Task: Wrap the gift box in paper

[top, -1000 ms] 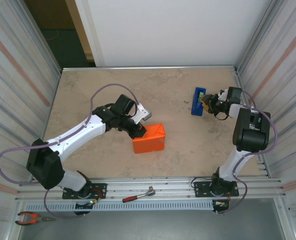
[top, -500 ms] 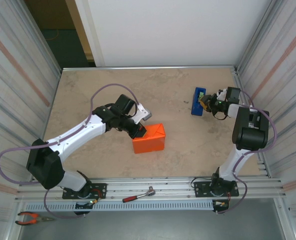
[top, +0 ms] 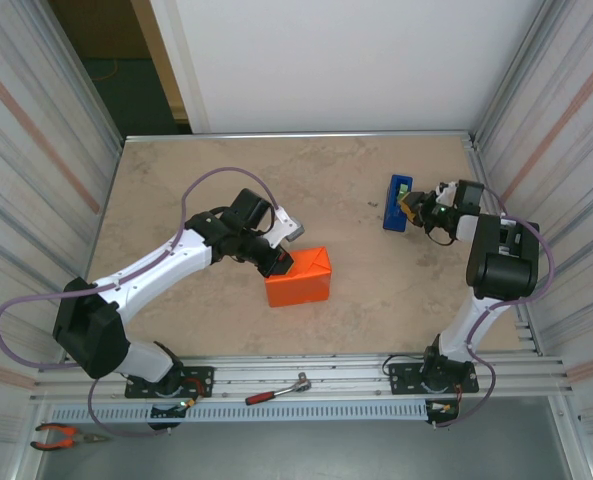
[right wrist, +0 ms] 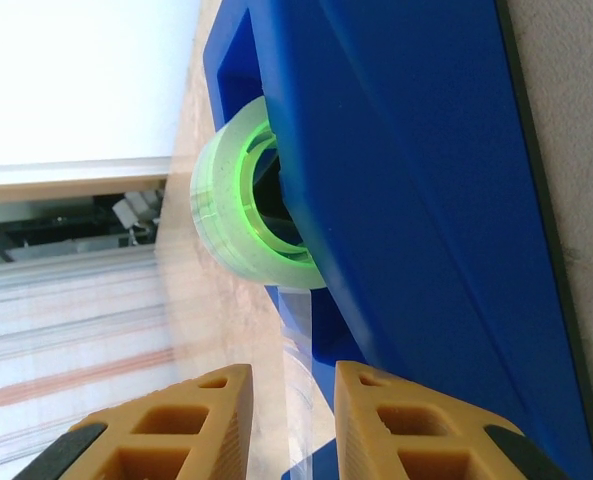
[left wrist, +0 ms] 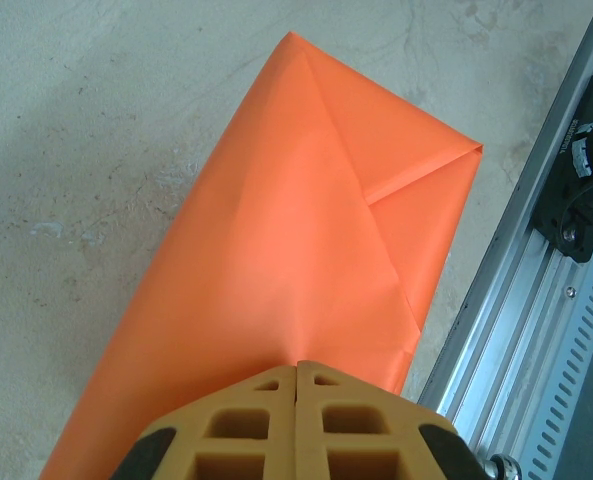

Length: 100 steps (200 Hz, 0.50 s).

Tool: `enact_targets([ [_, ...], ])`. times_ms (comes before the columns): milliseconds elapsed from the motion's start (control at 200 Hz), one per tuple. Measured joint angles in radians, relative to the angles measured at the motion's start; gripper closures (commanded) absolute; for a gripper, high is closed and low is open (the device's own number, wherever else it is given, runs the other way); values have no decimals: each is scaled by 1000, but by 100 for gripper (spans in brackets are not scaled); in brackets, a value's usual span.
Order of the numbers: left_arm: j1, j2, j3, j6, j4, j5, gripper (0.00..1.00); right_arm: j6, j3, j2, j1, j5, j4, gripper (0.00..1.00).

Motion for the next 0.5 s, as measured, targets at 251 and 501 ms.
enact_targets([
  [251,0,1,0,0,0,0,100,34,-21,8,-8,-22,58,77],
  [501,0,1,0,0,0,0,100,44,-29,16,-9,-22,75,85],
])
